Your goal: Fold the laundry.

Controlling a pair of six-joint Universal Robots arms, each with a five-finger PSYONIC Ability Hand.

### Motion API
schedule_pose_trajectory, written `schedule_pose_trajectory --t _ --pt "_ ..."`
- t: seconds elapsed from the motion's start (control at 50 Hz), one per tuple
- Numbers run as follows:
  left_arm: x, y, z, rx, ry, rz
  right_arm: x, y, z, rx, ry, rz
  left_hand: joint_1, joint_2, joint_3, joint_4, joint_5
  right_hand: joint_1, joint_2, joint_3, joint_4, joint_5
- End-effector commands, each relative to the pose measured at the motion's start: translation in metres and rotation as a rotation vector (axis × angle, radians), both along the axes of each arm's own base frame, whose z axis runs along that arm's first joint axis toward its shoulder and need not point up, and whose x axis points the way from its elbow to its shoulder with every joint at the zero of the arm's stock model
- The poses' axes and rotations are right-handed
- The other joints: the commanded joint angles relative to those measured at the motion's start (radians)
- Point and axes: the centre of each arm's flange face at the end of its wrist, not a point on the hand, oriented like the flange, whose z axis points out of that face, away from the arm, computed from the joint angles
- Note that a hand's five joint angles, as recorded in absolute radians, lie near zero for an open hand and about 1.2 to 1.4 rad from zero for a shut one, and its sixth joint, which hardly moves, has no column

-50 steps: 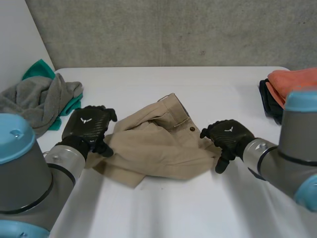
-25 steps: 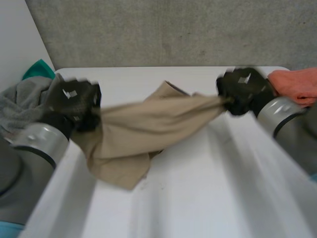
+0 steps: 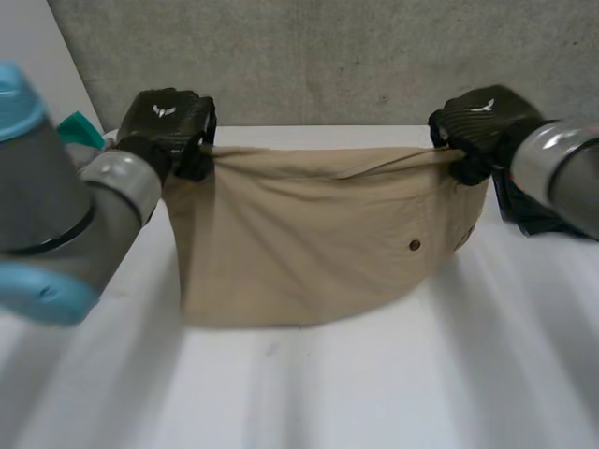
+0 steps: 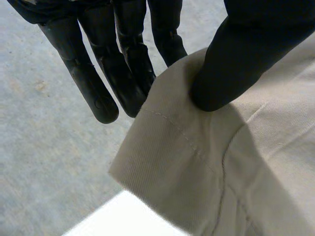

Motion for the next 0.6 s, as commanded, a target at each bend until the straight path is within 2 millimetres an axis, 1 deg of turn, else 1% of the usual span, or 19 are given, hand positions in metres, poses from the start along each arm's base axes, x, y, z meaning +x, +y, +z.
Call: schedule_pose_trajectory --t 0.02,0.04,0.06,0.1,0.12,0.18,0.22,0.26,0.34,0.36,0.38,0.42,0.44,0.46,0.5,0.52,0.54,0.58,0.6 --pt "-0.013 -0.063 0.09 -0.456 0.178 0.029 0.025 -0.056 0.045 -0.429 -0.25 -0.116 0.237 0.198 0.203 0.197 0.232 0.31 0.22 0.209 0.199 0.219" --pt "-0.013 -0.064 0.106 -0.526 0.211 0.027 0.025 -0.062 0.068 -0.569 -0.341 -0.13 0.237 0.198 0.203 0.197 0.232 0.31 0.22 0.209 0.199 0.219" --pt "-0.011 -0.064 0.136 -0.674 0.282 0.029 0.024 -0.064 0.077 -0.629 -0.372 -0.136 0.237 0.198 0.203 0.197 0.232 0.31 0.22 0.209 0.199 0.219" --pt "-0.01 -0.06 0.155 -0.773 0.331 0.028 0.026 -0.065 0.104 -0.807 -0.463 -0.141 0.237 0.198 0.203 0.197 0.232 0.31 0.22 0.209 0.199 0.219" --pt "-0.007 -0.053 0.176 -0.872 0.378 0.028 0.026 -0.065 0.107 -0.824 -0.472 -0.14 0.237 0.198 0.203 0.197 0.232 0.31 0.22 0.209 0.199 0.219" --pt "-0.007 -0.046 0.182 -0.889 0.388 0.022 0.029 -0.061 0.115 -0.84 -0.481 -0.128 0.237 0.198 0.203 0.197 0.232 0.31 0.22 0.209 0.199 0.219" --pt "-0.006 -0.046 0.179 -0.863 0.374 0.022 0.031 -0.059 0.11 -0.789 -0.457 -0.119 0.237 0.198 0.203 0.197 0.232 0.31 0.22 0.209 0.199 0.219" --pt "-0.008 -0.049 0.156 -0.769 0.331 0.019 0.032 -0.057 0.103 -0.741 -0.433 -0.113 0.237 0.198 0.203 0.197 0.232 0.31 0.22 0.209 0.199 0.219" --pt "-0.008 -0.051 0.109 -0.6 0.254 0.019 0.034 -0.054 0.075 -0.613 -0.362 -0.078 0.237 0.198 0.203 0.197 0.232 0.31 0.22 0.209 0.199 0.219" --pt "-0.007 -0.05 0.1 -0.567 0.24 0.019 0.035 -0.053 0.059 -0.559 -0.333 -0.059 0.237 0.198 0.203 0.197 0.232 0.31 0.22 0.209 0.199 0.219" --pt "-0.007 -0.047 0.078 -0.499 0.21 0.018 0.036 -0.052 0.051 -0.533 -0.32 -0.053 0.237 0.198 0.203 0.197 0.232 0.31 0.22 0.209 0.199 0.219" --pt "-0.006 -0.042 0.055 -0.43 0.176 0.014 0.036 -0.05 0.033 -0.474 -0.29 -0.04 0.237 0.198 0.203 0.197 0.232 0.31 0.22 0.209 0.199 0.219" --pt "-0.006 -0.039 0.042 -0.393 0.157 0.011 0.037 -0.049 0.014 -0.422 -0.266 -0.027 0.237 0.198 0.203 0.197 0.232 0.31 0.22 0.209 0.199 0.219" --pt "-0.005 -0.032 0.016 -0.317 0.118 0.007 0.036 -0.049 0.004 -0.395 -0.254 -0.021 0.237 0.198 0.203 0.197 0.232 0.31 0.22 0.209 0.199 0.219" --pt "-0.003 -0.024 -0.009 -0.248 0.085 0.002 0.037 -0.047 -0.017 -0.342 -0.23 -0.009 0.237 0.198 0.203 0.197 0.232 0.31 0.22 0.209 0.199 0.219" --pt "-0.002 -0.02 -0.019 -0.219 0.067 0.0 0.038 -0.045 -0.039 -0.285 -0.207 0.007 0.237 0.198 0.203 0.197 0.232 0.31 0.22 0.209 0.199 0.219" --pt "0.0 -0.012 -0.039 -0.164 0.034 -0.003 0.038 -0.044 -0.051 -0.254 -0.19 0.012 0.237 0.198 0.203 0.197 0.232 0.31 0.22 0.209 0.199 0.219" --pt "0.002 -0.003 -0.057 -0.114 -0.004 -0.006 0.038 -0.041 -0.075 -0.195 -0.154 0.016 0.237 0.198 0.203 0.197 0.232 0.31 0.22 0.209 0.199 0.219" --pt "0.003 0.001 -0.065 -0.09 -0.023 -0.008 0.036 -0.037 -0.095 -0.151 -0.108 0.018 0.237 0.198 0.203 0.197 0.232 0.31 0.22 0.209 0.199 0.219"
